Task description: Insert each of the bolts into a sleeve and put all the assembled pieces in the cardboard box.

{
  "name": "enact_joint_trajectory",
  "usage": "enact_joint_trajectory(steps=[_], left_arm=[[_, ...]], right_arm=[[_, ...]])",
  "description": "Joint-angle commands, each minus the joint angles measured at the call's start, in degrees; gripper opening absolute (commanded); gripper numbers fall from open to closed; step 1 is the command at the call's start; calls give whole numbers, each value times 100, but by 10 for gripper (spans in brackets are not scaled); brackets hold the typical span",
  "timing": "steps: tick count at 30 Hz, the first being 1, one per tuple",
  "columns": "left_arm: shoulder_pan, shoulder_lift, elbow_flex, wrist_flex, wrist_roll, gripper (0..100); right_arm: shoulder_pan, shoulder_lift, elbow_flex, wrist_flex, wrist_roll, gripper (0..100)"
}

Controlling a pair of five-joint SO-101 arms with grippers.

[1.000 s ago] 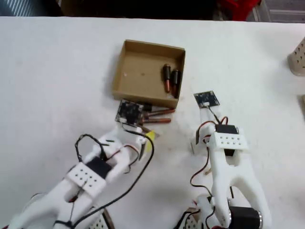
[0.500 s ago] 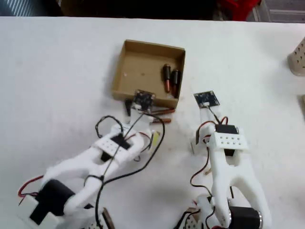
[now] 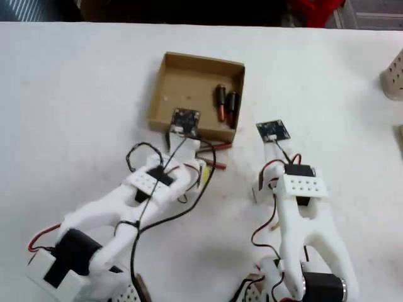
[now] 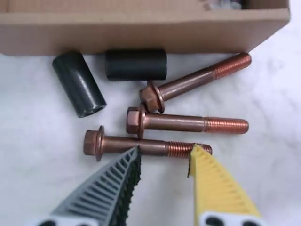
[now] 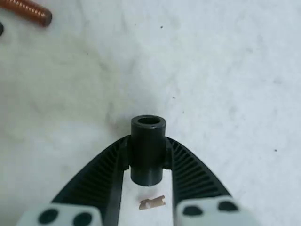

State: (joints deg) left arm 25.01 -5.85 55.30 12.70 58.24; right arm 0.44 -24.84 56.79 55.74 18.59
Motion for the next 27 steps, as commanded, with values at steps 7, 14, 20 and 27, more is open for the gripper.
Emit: enact_joint_trajectory(steps=[7, 14, 20, 27], left_arm=[[-725, 92, -308, 53, 527, 192], [-664, 110, -404, 431, 510, 189], [-699, 119, -677, 1301, 475, 188], [-875, 119, -527, 1635, -44, 188]], right_arm=[[57, -189, -26, -40, 53, 18], [66, -189, -26, -40, 53, 18], [66, -189, -26, -40, 53, 18], [66, -189, -26, -40, 53, 18]])
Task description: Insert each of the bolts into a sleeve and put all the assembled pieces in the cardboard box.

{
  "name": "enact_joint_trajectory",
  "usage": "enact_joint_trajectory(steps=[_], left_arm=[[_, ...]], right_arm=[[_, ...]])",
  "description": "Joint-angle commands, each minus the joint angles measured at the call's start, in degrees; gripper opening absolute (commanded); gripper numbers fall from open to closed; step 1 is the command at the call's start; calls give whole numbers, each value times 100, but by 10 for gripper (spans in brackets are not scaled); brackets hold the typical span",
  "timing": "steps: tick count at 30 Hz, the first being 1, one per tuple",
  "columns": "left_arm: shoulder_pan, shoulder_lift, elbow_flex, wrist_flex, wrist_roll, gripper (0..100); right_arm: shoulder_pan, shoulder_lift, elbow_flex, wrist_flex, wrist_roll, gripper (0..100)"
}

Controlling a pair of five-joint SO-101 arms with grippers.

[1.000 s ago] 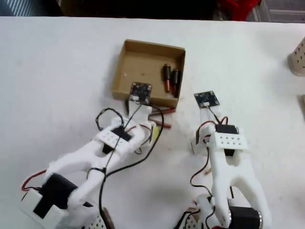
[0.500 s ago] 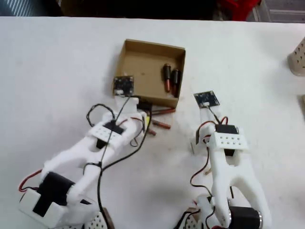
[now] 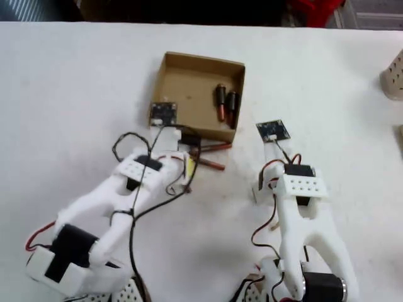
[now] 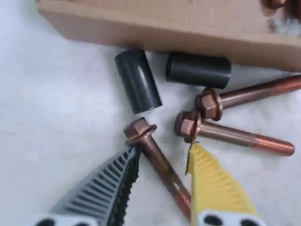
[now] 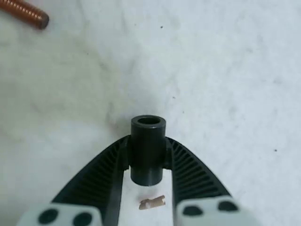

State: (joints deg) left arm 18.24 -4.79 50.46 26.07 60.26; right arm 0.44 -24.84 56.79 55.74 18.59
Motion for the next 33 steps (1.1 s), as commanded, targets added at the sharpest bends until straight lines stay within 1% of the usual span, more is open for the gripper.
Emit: enact_joint_trajectory(steps=[1, 6, 12, 14, 17, 18, 20, 25, 26, 29, 33], left_arm=[[-224, 13, -70, 387, -290, 188], [-277, 13, -35, 475, -475, 188], [-549, 13, -79, 475, -440, 186], [-593, 13, -79, 448, -431, 151], [-699, 13, -88, 422, -448, 24], [-760, 13, -105, 387, -466, 21], [-848, 13, -105, 369, -466, 54], [-1068, -40, -97, 431, -492, 29], [-1103, -40, -97, 440, -563, 24], [-1147, -48, -97, 501, -1178, 24], [-1156, -57, -316, 1020, -1881, 24]], right_arm=[[66, -189, -26, -40, 53, 18], [75, -189, -26, -40, 53, 18], [75, -189, -26, -40, 53, 18], [75, -189, -26, -40, 53, 18], [75, -189, -26, -40, 53, 18], [75, -189, -26, -40, 53, 18], [75, -189, -26, -40, 53, 18], [75, -189, -26, -40, 53, 18], [75, -189, -26, -40, 53, 18], [75, -189, -18, -40, 53, 18], [75, -189, -18, -40, 53, 18]])
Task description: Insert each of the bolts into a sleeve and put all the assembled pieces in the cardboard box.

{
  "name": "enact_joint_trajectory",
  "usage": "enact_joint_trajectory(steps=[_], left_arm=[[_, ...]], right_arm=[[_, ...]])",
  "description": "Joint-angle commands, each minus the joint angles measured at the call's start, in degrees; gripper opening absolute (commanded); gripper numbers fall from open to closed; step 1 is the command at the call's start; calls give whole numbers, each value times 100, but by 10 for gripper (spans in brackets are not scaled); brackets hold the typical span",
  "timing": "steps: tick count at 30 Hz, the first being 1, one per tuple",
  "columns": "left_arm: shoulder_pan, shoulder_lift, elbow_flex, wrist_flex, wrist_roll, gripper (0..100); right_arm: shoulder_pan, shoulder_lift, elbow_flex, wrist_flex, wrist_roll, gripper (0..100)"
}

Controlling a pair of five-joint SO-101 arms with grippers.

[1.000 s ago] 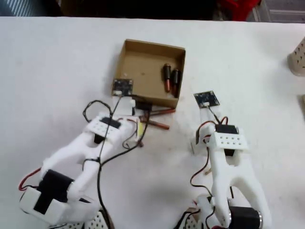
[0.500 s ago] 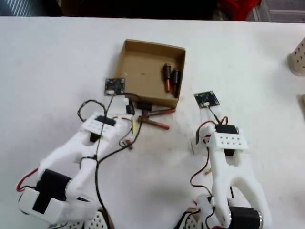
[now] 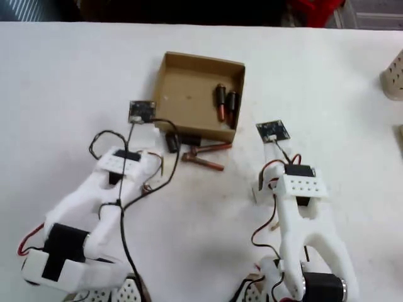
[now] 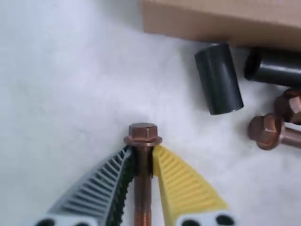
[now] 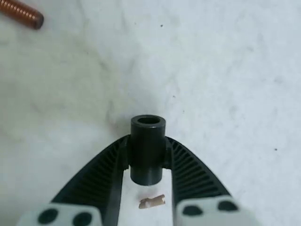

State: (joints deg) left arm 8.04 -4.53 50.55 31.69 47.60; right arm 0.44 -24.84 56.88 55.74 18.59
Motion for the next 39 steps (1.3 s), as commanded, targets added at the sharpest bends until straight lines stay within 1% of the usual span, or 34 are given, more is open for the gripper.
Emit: enact_joint_trajectory(steps=[1, 5, 7, 9, 13, 15, 18, 24, 29, 32, 35, 39], left_arm=[[-136, -84, -404, 615, -800, 24], [-163, -84, -695, 1090, -1486, 24], [-233, -84, -756, 1116, -1626, 24], [-321, -84, -774, 949, -1723, 24], [-629, -84, -721, 492, -2031, 23], [-813, -84, -721, 387, -2048, 23], [-1103, -84, -721, 264, -2040, 23], [-1560, -84, -721, 229, -2048, 22], [-1587, -84, -721, 229, -2048, 22], [-1587, -75, -721, 237, -2048, 22], [-1587, -75, -721, 237, -2048, 22], [-1569, -75, -721, 237, -2048, 22]], right_arm=[[75, -189, -26, -40, 53, 18], [75, -189, -26, -40, 44, 18], [40, -189, -44, -40, 0, 18], [-40, -198, -88, -48, -26, 18], [-760, -189, -158, -215, -677, 17], [-1130, -189, -202, -365, -967, 17], [-1516, -189, -264, -804, -1204, 17], [-2088, -180, -229, -2176, -1574, 17], [-2598, -4, -229, -3415, -1582, 17], [-2800, 549, -246, -4497, -1582, 17], [-2967, 1235, -316, -5798, -1582, 17], [-3011, 2141, -589, -7530, -1582, 17]])
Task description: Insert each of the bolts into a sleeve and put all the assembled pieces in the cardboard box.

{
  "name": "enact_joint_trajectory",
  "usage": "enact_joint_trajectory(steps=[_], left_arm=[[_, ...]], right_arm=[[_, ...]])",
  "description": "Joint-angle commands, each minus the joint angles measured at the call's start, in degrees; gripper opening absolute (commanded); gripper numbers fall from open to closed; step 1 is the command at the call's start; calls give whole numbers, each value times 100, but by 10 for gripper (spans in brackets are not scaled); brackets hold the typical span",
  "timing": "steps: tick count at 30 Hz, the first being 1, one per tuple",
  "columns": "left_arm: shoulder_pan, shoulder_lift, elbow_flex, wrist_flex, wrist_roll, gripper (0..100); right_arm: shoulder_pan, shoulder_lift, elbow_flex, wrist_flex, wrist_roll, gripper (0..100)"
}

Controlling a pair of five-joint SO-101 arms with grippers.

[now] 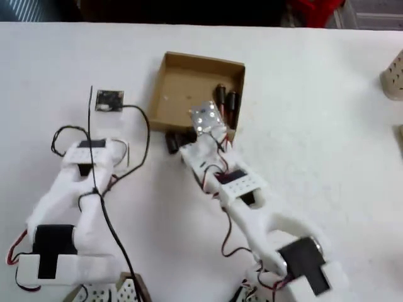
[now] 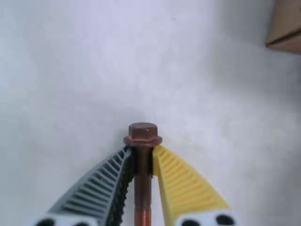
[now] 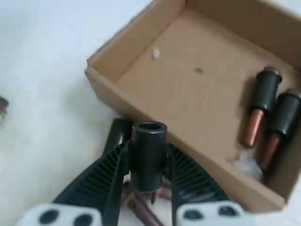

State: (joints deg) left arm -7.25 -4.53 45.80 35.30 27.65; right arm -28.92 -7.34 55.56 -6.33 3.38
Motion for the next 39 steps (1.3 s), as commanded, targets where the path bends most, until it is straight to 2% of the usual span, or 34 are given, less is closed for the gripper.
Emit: enact_joint_trajectory(steps=[1, 10, 17, 30, 36, 39], left_arm=[[-40, -75, -246, -123, -53, 22], [-22, -66, -246, -132, -53, 22], [-13, -66, -246, -132, -53, 22], [-13, -66, -246, -132, -53, 22], [-13, -66, -246, -132, -53, 22], [-4, -66, -255, -132, -53, 22]], right_arm=[[-84, 620, -545, -1771, -62, 17], [-110, 2536, -1108, -4963, -62, 16], [-268, 2800, 202, -7213, -26, 16], [-295, 2404, 2673, -9051, -62, 16], [-312, 2211, 3780, -9305, -70, 16], [-198, 2105, 3851, -9279, -70, 16]])
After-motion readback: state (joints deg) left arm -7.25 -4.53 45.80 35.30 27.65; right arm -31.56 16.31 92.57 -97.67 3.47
